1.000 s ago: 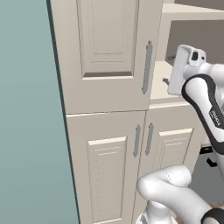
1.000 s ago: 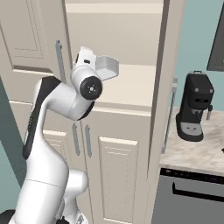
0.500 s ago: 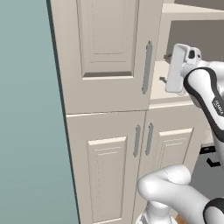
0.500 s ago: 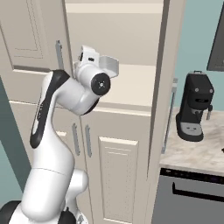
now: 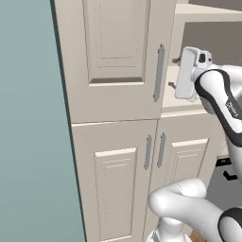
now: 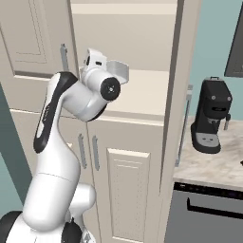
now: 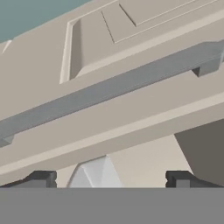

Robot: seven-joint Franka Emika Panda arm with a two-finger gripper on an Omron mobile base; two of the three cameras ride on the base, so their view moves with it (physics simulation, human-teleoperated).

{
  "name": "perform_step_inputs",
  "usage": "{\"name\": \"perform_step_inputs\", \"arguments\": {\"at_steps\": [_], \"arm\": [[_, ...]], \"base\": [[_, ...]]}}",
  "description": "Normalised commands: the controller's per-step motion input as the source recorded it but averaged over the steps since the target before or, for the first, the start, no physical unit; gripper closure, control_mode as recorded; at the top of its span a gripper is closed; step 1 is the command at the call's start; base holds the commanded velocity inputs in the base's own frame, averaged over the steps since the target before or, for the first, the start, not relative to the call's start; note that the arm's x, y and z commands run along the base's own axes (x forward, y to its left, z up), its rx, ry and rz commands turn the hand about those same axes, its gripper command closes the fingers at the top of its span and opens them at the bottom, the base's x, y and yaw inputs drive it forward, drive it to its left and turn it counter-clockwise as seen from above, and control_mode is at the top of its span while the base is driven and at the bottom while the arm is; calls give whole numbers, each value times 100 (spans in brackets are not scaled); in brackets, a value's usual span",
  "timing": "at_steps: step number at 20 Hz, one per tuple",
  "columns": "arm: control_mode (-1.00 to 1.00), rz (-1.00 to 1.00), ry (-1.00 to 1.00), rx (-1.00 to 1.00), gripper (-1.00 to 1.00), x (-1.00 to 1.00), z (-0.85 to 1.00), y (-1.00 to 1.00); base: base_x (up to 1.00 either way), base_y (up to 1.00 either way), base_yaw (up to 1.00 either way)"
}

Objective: Retrieve the tupperware from the cabinet, then place the raw meat into the tupperware to avoid contamination.

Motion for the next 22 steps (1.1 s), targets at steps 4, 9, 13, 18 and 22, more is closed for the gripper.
{"name": "perform_step_inputs", "arguments": {"at_steps": [4,9,13,18,22], "arm": [[-100,0,0,0,-100,17,-4,10],[-100,0,0,0,-100,14,-3,8],[-100,1,0,0,-100,2,-1,3],[-100,2,0,0,-100,-14,0,4],[-100,2,0,0,-100,-26,0,15]], "base": [[0,0,0],[0,0,0],[0,0,0],[0,0,0],[0,0,0]]}}
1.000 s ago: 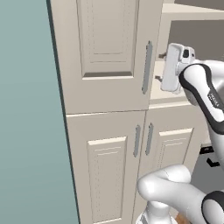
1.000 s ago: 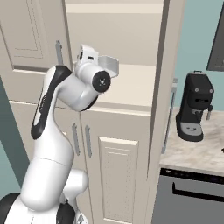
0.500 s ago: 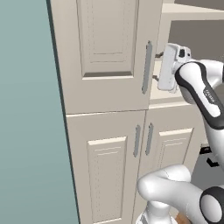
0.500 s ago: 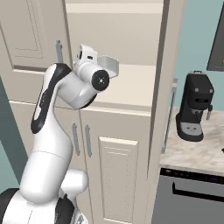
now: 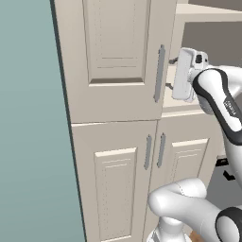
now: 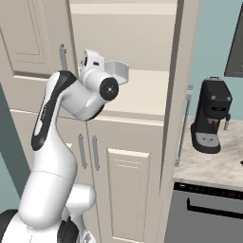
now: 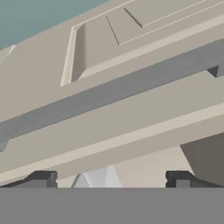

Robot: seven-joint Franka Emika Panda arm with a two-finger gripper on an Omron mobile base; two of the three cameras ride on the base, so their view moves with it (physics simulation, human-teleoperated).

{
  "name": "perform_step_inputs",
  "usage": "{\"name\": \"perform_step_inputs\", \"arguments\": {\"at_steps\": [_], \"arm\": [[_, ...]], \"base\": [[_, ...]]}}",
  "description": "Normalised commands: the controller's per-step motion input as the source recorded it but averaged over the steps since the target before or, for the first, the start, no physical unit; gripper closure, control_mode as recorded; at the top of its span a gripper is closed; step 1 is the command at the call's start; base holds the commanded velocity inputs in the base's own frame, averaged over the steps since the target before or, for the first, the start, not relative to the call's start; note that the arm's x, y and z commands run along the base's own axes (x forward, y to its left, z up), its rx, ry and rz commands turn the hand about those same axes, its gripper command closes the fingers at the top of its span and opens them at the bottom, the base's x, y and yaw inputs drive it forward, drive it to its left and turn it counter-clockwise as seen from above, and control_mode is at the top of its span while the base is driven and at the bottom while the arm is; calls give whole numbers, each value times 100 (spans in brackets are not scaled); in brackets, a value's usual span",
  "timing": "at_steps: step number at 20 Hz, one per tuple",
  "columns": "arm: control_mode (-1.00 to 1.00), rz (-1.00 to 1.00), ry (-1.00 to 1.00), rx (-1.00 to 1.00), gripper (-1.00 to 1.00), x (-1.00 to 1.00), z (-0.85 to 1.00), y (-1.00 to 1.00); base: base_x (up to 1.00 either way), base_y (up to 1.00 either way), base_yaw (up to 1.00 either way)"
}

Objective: Retrieve the tupperware from the cabinet, then place the raw meat into the tupperware to avoid contamination.

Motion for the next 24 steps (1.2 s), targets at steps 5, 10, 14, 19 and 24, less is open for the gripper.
{"name": "perform_step_inputs", "arguments": {"at_steps": [5,10,14,19,24], "arm": [[-100,3,0,0,-100,-32,0,26],[-100,4,0,0,-100,-33,-1,39],[-100,4,0,0,-100,-47,-4,53],[-100,6,0,-2,-100,-47,-9,73],[-100,7,1,-4,-100,-49,-12,82]], "base": [[0,0,0],[0,0,0],[0,0,0],[0,0,0],[0,0,0]]}}
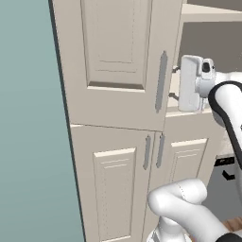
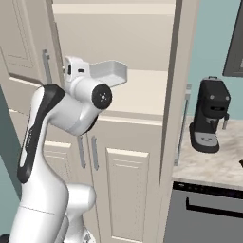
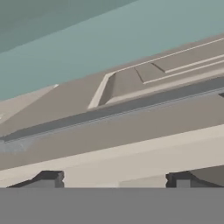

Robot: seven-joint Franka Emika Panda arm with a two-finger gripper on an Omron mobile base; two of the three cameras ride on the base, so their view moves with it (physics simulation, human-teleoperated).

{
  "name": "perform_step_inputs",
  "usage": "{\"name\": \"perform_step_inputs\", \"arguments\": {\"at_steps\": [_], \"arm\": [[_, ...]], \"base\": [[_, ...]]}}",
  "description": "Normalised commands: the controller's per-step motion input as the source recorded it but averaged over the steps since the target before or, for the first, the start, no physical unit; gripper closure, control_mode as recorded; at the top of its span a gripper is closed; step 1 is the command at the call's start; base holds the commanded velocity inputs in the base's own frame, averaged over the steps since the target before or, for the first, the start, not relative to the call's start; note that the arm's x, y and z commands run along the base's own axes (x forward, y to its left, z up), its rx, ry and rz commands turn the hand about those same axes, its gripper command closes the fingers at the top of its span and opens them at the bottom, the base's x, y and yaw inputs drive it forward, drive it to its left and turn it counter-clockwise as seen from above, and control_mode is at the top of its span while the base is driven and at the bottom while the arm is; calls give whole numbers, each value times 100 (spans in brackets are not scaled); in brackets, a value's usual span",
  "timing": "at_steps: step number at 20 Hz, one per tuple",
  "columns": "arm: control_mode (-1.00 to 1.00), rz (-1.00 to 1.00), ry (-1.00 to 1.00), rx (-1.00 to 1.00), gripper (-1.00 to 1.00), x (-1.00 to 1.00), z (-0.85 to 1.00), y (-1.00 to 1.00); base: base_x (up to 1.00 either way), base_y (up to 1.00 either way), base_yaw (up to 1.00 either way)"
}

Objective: Retrieve the tupperware from the cabinet, then place the raw meat into the tupperware to avoid contamination.

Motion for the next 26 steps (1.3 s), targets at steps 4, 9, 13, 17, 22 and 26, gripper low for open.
{"name": "perform_step_inputs", "arguments": {"at_steps": [4,9,13,17,22,26], "arm": [[-100,8,2,-5,-100,-54,-13,87],[-100,9,2,-5,-100,-59,-14,89],[-100,10,0,-5,-100,-64,-17,90],[-100,11,0,-4,-100,-63,-20,93],[-100,11,0,-3,-100,-60,-21,97],[-100,8,0,-3,-100,-52,-19,98]], "base": [[0,0,0],[0,0,0],[0,0,0],[0,0,0],[0,0,0],[0,0,0]]}}
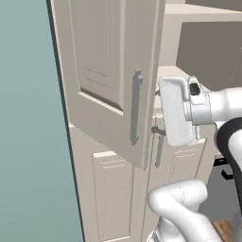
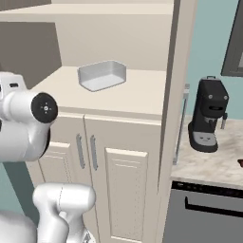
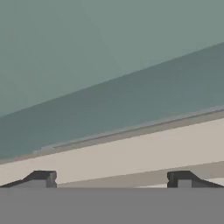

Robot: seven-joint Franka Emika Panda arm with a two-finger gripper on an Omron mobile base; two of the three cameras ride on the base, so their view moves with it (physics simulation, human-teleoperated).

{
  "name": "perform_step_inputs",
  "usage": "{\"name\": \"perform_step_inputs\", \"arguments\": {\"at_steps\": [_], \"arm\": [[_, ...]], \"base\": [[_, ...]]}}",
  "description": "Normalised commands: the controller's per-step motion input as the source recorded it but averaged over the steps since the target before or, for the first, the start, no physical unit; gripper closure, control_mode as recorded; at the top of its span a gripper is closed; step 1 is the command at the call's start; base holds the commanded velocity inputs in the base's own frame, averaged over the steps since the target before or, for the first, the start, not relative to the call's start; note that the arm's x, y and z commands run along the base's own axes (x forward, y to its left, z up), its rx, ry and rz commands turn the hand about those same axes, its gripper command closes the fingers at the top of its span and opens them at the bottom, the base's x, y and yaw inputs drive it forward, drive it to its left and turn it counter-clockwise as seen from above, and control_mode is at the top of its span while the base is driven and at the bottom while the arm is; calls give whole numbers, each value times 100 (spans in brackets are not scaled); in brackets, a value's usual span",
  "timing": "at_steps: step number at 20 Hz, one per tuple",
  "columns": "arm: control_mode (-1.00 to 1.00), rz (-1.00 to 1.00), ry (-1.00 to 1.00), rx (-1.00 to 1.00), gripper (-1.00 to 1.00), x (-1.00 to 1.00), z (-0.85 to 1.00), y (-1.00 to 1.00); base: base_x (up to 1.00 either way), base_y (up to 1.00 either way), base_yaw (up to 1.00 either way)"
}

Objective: Retrieve the tupperware from the cabinet, then place the raw meat into the tupperware to avoid contamination.

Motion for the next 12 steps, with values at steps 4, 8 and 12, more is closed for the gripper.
{"name": "perform_step_inputs", "arguments": {"at_steps": [4,8,12], "arm": [[-100,6,0,-3,-100,-46,-14,96],[-100,4,0,-2,-100,-36,-12,97],[-100,0,0,-2,-100,-15,-9,91]], "base": [[0,0,0],[0,0,0],[0,0,0]]}}
